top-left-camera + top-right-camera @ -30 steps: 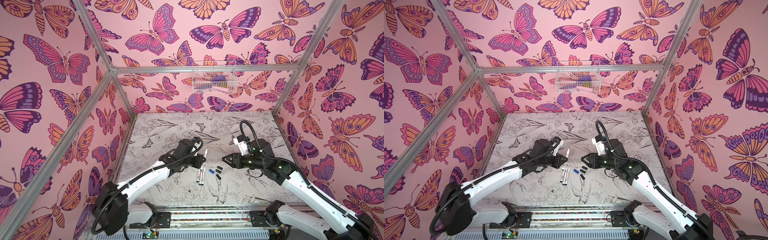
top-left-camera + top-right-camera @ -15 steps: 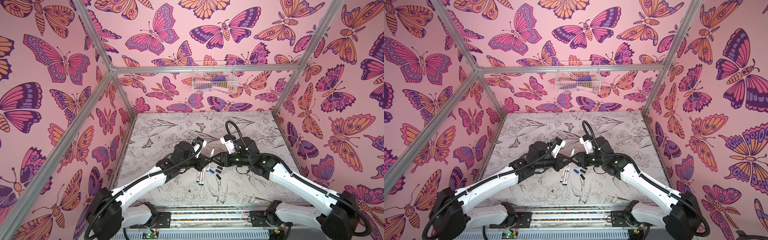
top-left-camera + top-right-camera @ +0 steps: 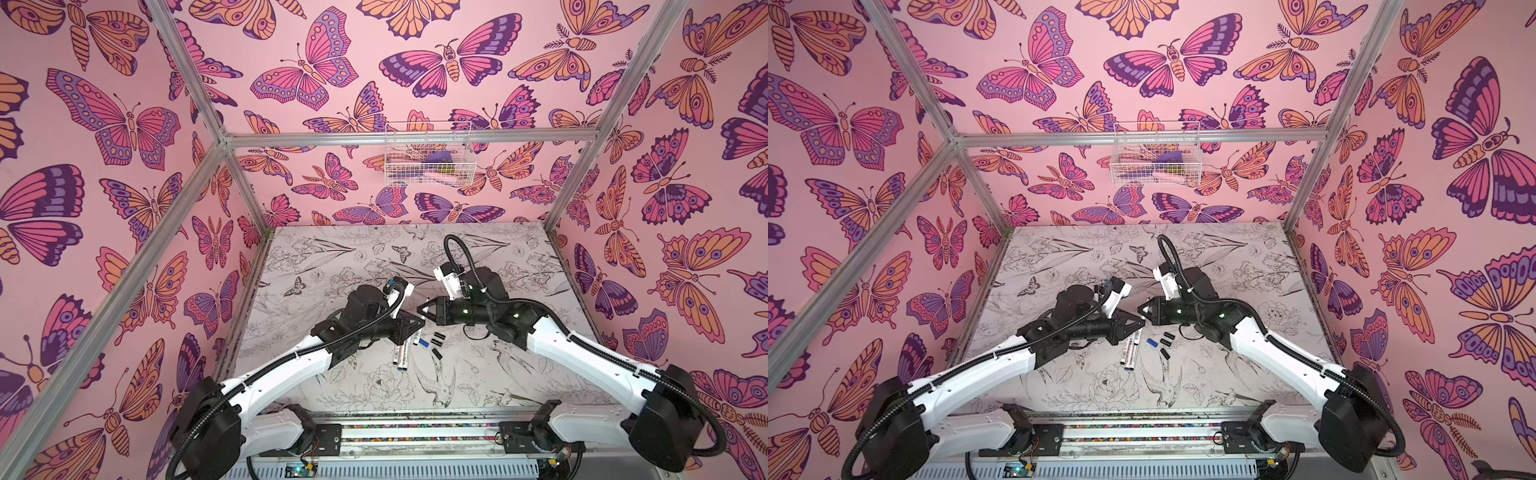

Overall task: Insert the pens into the pen caps
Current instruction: 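Hold the marker upright with the left gripper while the right moves toward the caps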

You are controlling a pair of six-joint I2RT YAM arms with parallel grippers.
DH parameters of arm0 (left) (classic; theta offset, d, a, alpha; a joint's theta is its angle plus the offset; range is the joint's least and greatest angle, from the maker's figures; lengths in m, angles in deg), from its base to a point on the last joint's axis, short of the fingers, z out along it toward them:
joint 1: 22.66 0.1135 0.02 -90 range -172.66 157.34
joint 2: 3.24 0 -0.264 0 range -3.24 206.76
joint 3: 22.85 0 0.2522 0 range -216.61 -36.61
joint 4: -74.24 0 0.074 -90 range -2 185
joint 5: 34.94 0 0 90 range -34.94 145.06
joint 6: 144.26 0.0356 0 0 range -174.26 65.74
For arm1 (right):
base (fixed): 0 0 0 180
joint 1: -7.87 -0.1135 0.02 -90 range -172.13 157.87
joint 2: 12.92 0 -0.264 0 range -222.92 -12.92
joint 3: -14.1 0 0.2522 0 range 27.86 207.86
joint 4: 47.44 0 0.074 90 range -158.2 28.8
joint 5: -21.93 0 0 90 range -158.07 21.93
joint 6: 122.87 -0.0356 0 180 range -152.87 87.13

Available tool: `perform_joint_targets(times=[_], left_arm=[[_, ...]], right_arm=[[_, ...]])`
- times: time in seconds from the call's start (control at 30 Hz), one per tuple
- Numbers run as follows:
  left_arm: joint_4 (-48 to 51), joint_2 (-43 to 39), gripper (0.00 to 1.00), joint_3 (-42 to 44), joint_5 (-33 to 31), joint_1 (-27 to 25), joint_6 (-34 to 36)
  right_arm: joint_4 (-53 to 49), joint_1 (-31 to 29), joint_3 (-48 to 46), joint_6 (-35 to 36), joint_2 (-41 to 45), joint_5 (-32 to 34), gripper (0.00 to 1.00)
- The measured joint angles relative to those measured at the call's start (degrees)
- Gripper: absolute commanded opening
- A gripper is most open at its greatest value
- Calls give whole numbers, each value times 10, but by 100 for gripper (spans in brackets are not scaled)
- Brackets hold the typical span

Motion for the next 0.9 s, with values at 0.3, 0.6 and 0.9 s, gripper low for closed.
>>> perform_joint_targets(times=[0.3,0.6,0.9], left_arm=[[-8,13,35,-2,2,-3,-8],[-14,34,27,-20,6,-7,-9],[-15,34,0,-24,12,-12,-6]], right_arm=[[9,-7,0,-6,6,-3,3],[12,-7,0,-6,14,-5,2],[0,-7,0,1,25,2,35]])
